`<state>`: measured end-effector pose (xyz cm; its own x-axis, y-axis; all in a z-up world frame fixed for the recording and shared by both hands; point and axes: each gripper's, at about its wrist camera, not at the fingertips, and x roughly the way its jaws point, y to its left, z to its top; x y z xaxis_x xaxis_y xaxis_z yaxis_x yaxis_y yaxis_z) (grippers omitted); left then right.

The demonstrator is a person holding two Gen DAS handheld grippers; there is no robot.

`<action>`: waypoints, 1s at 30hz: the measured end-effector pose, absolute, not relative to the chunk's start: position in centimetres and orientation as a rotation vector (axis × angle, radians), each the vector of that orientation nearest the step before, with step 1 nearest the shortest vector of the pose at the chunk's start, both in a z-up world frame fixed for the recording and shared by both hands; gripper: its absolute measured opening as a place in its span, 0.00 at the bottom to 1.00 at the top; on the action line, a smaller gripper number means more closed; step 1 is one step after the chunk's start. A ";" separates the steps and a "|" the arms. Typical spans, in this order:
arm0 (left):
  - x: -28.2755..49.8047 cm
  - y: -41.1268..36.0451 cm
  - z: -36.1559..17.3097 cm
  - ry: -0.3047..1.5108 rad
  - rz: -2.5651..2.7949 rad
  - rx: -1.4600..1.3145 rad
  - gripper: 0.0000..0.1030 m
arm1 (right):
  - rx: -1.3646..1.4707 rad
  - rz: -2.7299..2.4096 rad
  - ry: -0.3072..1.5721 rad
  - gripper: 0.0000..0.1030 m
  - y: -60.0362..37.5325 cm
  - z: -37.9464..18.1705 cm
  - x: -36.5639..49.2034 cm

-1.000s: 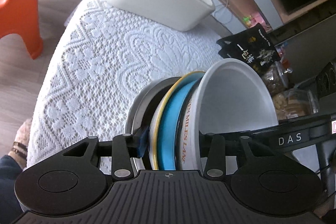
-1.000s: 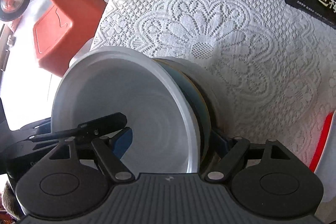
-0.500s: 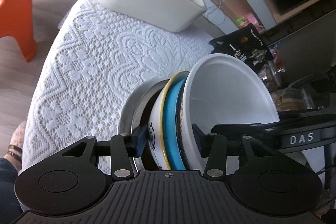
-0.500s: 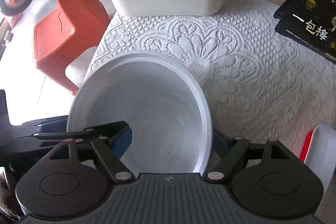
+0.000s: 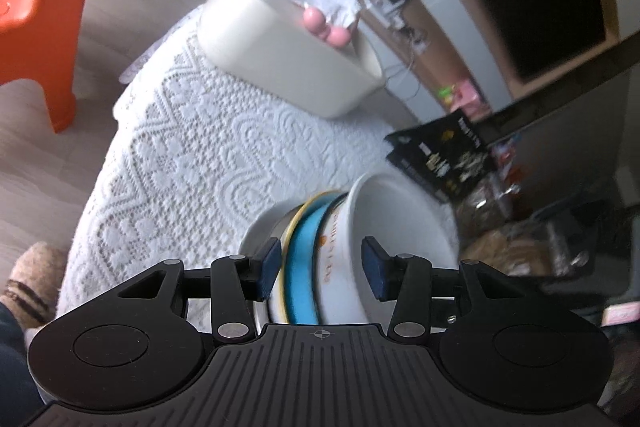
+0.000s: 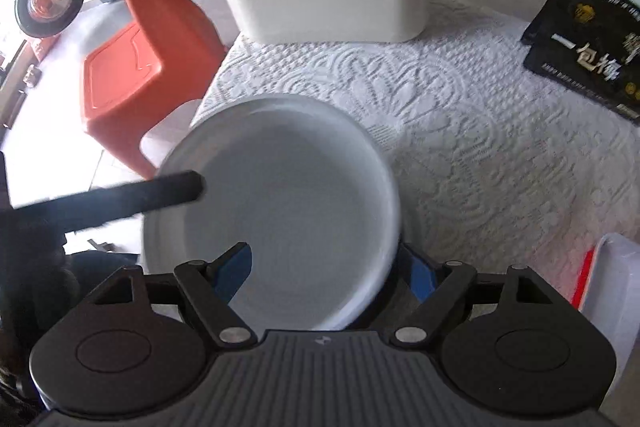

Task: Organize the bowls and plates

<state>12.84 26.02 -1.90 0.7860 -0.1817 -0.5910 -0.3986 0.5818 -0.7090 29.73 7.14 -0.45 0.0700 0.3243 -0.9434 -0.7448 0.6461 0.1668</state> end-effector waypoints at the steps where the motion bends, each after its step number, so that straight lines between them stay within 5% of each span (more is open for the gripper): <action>1: 12.7 26.2 -1.8 0.663 0.122 -0.976 0.44 | -0.421 0.828 1.247 0.80 7.0 -0.5 29.8; 11: 12.8 25.4 -1.3 0.664 0.190 -0.895 0.43 | -0.485 0.757 1.002 0.80 4.7 0.4 28.3; 21: 12.3 20.0 4.4 0.485 0.212 -0.680 0.43 | -0.176 0.678 0.878 0.80 -7.3 2.7 29.2; 30: 23.0 7.2 1.8 0.750 -0.068 -0.524 0.47 | -0.192 0.406 0.818 0.80 -19.0 -2.0 29.8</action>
